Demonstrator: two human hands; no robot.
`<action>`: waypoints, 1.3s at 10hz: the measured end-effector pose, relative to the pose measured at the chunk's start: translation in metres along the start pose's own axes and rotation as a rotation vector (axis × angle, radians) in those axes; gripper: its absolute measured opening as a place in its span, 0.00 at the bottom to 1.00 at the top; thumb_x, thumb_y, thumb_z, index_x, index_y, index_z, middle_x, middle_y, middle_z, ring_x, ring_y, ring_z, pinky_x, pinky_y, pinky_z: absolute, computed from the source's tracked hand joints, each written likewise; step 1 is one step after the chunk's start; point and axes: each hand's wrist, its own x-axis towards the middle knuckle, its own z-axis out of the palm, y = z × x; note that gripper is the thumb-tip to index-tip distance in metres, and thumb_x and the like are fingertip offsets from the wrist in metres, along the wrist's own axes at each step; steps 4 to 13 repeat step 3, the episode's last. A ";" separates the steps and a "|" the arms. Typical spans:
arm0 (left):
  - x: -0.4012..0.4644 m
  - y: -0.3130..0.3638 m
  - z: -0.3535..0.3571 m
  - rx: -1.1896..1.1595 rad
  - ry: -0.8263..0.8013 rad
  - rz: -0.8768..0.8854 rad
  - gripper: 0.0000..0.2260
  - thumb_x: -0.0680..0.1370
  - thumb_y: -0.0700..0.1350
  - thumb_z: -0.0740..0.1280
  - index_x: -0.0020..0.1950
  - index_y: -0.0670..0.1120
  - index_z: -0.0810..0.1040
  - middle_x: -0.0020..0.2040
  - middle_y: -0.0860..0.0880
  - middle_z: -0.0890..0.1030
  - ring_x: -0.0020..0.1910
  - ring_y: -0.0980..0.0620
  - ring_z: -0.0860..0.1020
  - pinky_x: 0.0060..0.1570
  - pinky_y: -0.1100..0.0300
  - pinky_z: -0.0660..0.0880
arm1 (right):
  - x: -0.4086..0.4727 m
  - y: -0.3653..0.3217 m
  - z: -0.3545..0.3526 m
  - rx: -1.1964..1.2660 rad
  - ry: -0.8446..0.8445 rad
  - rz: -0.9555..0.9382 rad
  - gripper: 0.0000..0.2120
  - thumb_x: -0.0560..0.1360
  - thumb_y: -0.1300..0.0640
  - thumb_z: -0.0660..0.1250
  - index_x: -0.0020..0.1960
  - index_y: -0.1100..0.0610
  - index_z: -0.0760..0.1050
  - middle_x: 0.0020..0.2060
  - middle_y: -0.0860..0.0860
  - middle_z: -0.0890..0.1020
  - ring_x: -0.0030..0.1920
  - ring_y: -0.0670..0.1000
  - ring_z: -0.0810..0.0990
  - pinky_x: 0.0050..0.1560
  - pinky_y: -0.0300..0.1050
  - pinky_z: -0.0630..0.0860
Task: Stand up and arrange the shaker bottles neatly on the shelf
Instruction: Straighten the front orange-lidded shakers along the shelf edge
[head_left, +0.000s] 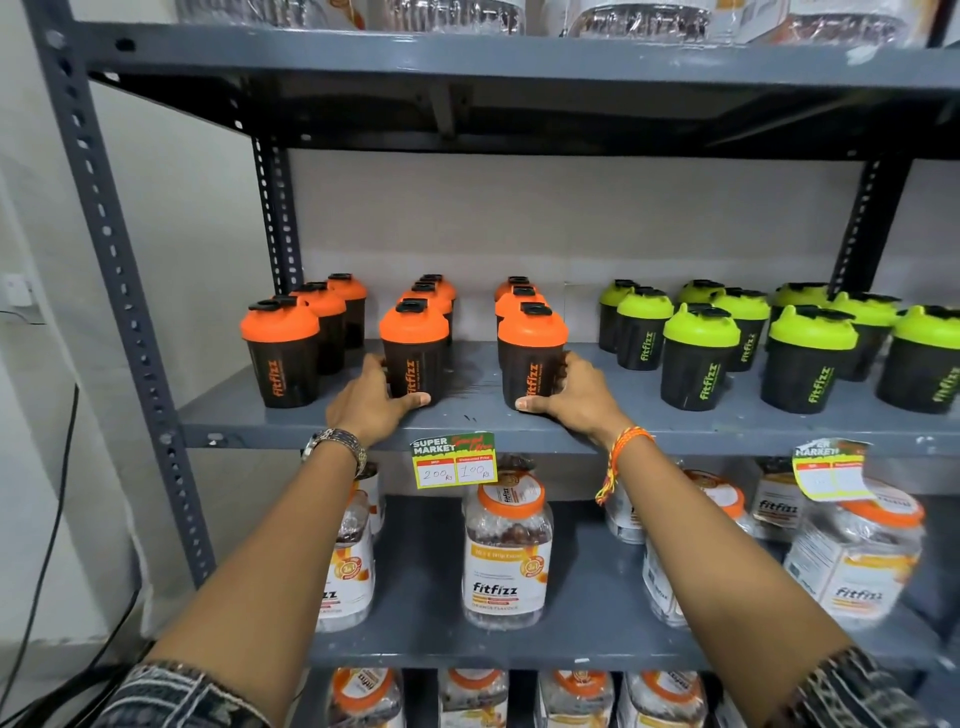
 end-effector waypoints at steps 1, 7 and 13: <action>-0.001 0.000 -0.001 -0.006 -0.011 -0.006 0.33 0.73 0.60 0.74 0.70 0.47 0.65 0.66 0.45 0.80 0.62 0.41 0.79 0.56 0.45 0.76 | -0.003 -0.003 0.000 -0.016 -0.002 0.016 0.42 0.64 0.53 0.85 0.72 0.58 0.70 0.68 0.57 0.80 0.68 0.59 0.79 0.69 0.61 0.75; 0.000 0.000 -0.004 -0.142 -0.039 -0.032 0.40 0.71 0.58 0.76 0.75 0.46 0.61 0.69 0.45 0.78 0.66 0.41 0.77 0.62 0.45 0.74 | -0.017 -0.010 -0.015 0.047 0.105 0.039 0.53 0.64 0.52 0.85 0.79 0.60 0.59 0.75 0.60 0.71 0.75 0.61 0.71 0.73 0.60 0.70; 0.000 0.000 -0.004 -0.142 -0.039 -0.032 0.40 0.71 0.58 0.76 0.75 0.46 0.61 0.69 0.45 0.78 0.66 0.41 0.77 0.62 0.45 0.74 | -0.017 -0.010 -0.015 0.047 0.105 0.039 0.53 0.64 0.52 0.85 0.79 0.60 0.59 0.75 0.60 0.71 0.75 0.61 0.71 0.73 0.60 0.70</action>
